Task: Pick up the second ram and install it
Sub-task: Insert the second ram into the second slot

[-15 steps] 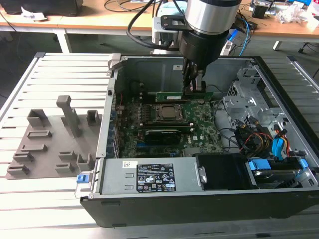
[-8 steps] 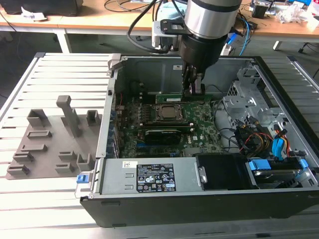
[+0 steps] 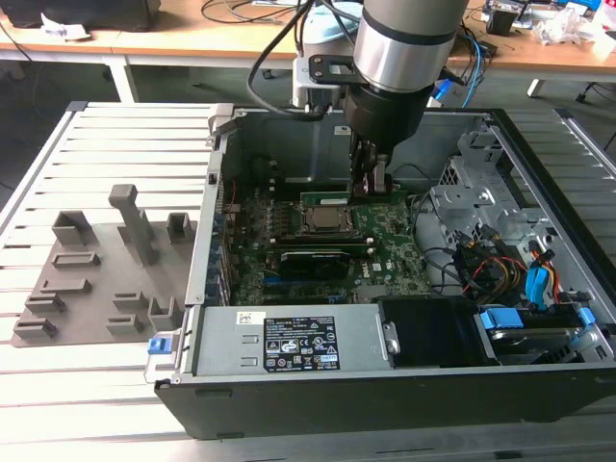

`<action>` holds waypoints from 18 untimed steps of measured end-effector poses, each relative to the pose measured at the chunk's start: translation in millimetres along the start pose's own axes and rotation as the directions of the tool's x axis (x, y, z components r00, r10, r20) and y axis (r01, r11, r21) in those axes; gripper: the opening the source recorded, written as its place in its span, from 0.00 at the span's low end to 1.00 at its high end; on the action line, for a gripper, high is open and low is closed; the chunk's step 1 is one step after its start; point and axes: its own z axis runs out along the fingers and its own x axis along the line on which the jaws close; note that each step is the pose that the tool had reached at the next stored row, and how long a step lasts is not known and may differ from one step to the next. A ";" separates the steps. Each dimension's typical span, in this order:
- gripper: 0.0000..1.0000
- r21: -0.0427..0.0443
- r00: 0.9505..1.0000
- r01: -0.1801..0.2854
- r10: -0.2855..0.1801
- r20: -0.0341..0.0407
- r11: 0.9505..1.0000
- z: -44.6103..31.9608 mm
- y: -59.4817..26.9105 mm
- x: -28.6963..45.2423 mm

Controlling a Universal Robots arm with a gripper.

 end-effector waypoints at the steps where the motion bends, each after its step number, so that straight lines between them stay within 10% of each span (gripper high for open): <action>1: 0.14 0.000 1.000 0.000 0.000 0.000 1.000 1.2 0.0 0.1; 18: 0.14 0.000 1.000 0.000 0.000 0.000 1.000 19.4 -0.5 2.1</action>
